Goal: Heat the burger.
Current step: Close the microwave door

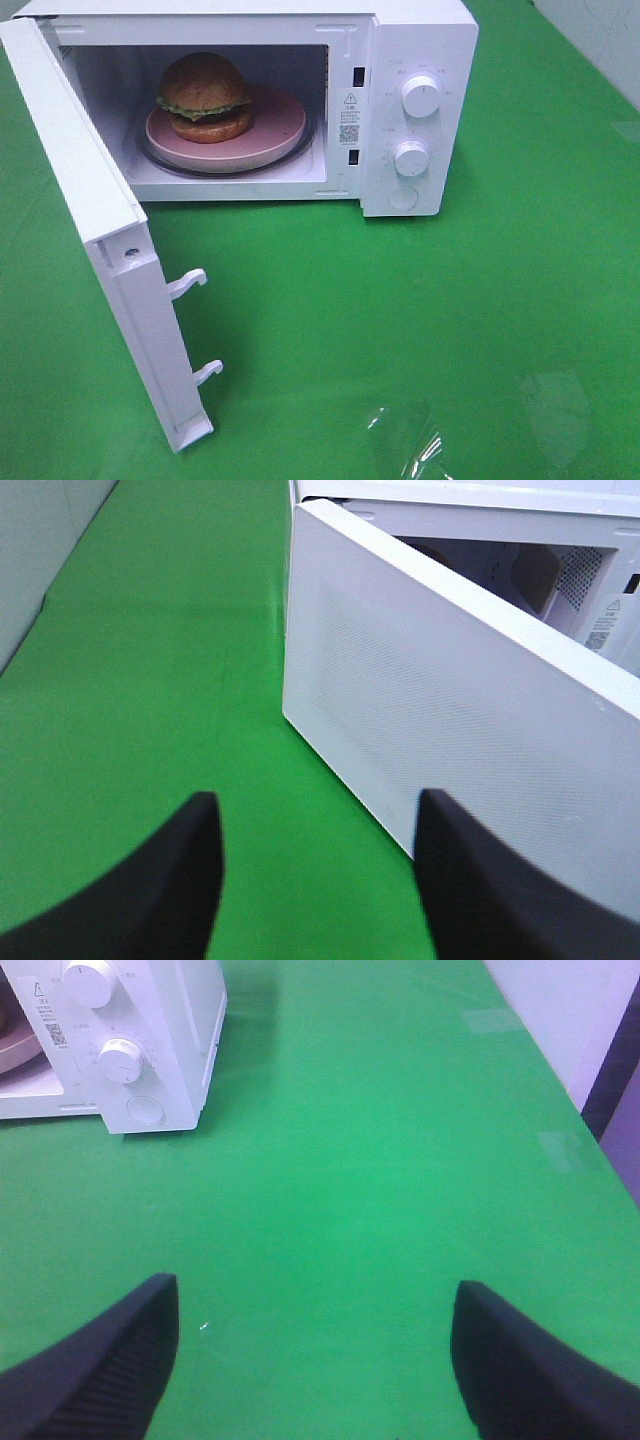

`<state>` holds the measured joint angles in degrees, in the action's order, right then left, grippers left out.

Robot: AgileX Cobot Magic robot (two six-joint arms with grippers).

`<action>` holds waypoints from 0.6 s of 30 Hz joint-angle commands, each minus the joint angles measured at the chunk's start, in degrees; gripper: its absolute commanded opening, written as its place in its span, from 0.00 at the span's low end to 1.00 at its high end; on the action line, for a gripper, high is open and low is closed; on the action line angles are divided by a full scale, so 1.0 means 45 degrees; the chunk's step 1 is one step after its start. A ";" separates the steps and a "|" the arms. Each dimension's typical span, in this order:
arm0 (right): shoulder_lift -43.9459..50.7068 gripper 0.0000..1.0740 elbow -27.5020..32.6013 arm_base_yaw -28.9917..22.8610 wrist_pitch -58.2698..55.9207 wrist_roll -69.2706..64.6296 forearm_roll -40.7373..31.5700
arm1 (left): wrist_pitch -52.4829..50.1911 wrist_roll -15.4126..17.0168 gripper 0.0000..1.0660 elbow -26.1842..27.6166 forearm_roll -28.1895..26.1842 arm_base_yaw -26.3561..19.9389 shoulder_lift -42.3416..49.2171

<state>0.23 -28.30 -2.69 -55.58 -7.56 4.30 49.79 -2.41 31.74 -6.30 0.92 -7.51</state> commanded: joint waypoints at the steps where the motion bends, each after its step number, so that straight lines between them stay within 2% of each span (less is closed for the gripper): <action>1: 0.0331 0.68 0.0064 0.0102 0.0115 0.0153 -0.0025 | -0.0560 0.0102 0.30 0.0051 0.0357 0.0038 -0.0509; 2: 0.0331 0.68 0.0064 0.0102 0.0115 0.0153 -0.0025 | -0.0726 0.0102 0.13 0.0051 0.0726 0.0038 -0.1006; 3: 0.0331 0.68 0.0064 0.0102 0.0115 0.0153 -0.0025 | -0.0726 0.0102 0.13 0.0051 0.0726 0.0038 -0.1006; 4: 0.0331 0.68 0.0064 0.0102 0.0115 0.0153 -0.0025 | -0.0840 0.0102 0.00 0.0051 0.1070 0.0038 -0.1515; 5: 0.0331 0.68 0.0064 0.0102 0.0115 0.0153 -0.0025 | -0.1273 0.0064 0.00 -0.0013 0.1502 0.0038 -0.1999; 8: 0.0331 0.68 0.0064 0.0102 0.0115 0.0153 -0.0025 | -0.1604 0.0064 0.00 -0.0064 0.1630 0.0038 -0.2165; 10: 0.0331 0.68 0.0064 0.0102 0.0115 0.0153 -0.0025 | -0.4011 0.0064 0.00 -0.0802 0.1706 0.0038 -0.2712; 11: 0.0331 0.68 0.0064 0.0102 0.0115 0.0153 -0.0025 | -0.4011 0.0064 0.00 -0.0802 0.1706 0.0038 -0.2712; 12: 0.0331 0.68 0.0064 0.0102 0.0115 0.0153 -0.0025 | -0.5220 0.0064 0.00 -0.1311 0.1604 0.0038 -0.2890; 15: 0.0331 0.68 0.0064 0.0102 0.0115 0.0153 -0.0025 | -0.5857 0.0064 0.00 -0.1630 0.1528 0.0038 -0.2967; 17: 0.0331 0.68 0.0064 0.0102 0.0115 0.0153 -0.0025 | -0.8021 0.0064 0.00 -0.2890 0.1401 0.0038 -0.3234; 18: 0.0331 0.68 0.0064 0.0102 0.0115 0.0153 -0.0025 | -0.8021 0.0064 0.00 -0.2890 0.1401 0.0038 -0.3234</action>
<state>0.23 -28.30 -2.69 -55.58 -7.56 4.30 16.27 -2.41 19.37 0.46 0.92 -22.00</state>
